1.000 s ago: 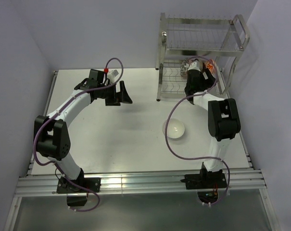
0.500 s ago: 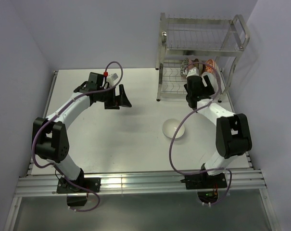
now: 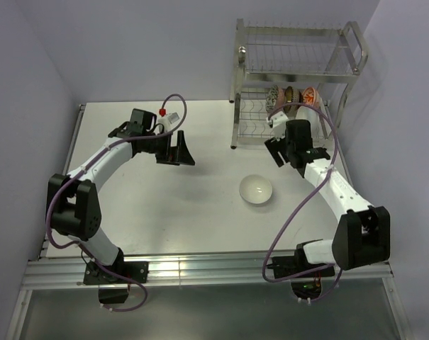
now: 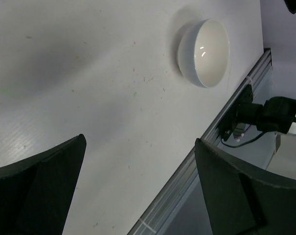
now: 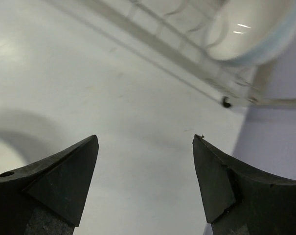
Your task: Load the bowls into the dish rack
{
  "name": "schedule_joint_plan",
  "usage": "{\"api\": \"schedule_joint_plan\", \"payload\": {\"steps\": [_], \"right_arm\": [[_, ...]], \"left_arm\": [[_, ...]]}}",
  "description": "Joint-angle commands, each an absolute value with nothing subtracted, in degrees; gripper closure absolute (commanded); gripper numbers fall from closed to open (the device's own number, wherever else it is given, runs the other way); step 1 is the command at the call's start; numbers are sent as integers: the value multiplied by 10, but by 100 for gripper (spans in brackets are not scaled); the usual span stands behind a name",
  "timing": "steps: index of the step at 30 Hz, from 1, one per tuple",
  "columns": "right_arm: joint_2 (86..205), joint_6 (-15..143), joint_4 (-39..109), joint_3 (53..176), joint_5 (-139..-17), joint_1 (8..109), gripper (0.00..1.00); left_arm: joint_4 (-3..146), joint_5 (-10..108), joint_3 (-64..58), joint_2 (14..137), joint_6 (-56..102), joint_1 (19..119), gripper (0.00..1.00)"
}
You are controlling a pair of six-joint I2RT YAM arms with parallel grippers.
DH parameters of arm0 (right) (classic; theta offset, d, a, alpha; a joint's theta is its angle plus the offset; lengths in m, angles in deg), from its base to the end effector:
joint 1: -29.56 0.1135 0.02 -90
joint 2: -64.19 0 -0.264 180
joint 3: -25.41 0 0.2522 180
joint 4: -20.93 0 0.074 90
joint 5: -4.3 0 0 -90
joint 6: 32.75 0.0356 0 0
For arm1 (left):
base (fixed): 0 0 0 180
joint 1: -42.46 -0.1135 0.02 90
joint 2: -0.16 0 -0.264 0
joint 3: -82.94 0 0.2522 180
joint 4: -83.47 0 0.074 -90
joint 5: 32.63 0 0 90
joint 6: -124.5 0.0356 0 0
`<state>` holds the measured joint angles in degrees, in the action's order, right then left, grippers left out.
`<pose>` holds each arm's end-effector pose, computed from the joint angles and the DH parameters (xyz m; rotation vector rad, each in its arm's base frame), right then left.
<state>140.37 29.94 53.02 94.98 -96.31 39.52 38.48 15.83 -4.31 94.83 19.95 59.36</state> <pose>0.2892 0.0441 0.2727 -0.6257 2.1704 -0.3706 0.3309 -0.1252 0.2643 0.3702 2.4686 -1.1321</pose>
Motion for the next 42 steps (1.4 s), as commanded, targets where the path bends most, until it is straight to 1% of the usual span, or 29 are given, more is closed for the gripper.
{"api": "schedule_joint_plan", "payload": {"steps": [1,4,7,12,14,18,24,29,35,36,41,42], "right_arm": [[1376,266,644,954,-779,397,16],[1391,240,711,968,-687,398,17],[1421,195,754,983,-649,405,18],[1459,159,741,982,-614,408,19],[1484,154,737,988,-607,407,19],[1505,156,719,988,-585,408,22],[1515,145,684,974,-540,407,24],[1540,130,678,976,-527,408,27],[1570,119,674,981,-534,403,36],[1572,119,666,979,-534,401,39],[1572,122,664,981,-505,387,43],[1580,119,670,985,-501,387,46]], "left_arm": [[370,96,-29,916,251,592,1],[346,74,-21,911,289,592,1],[309,39,-19,911,337,592,1],[298,-13,-3,904,380,592,0],[311,-14,5,896,369,592,1],[334,-19,12,887,358,592,0],[330,-21,3,902,361,592,0],[335,-20,-3,912,356,592,1],[340,-22,-3,915,356,592,0],[338,-24,-3,916,356,592,0],[335,-28,2,922,362,592,0],[337,-28,3,922,360,592,0]]}}
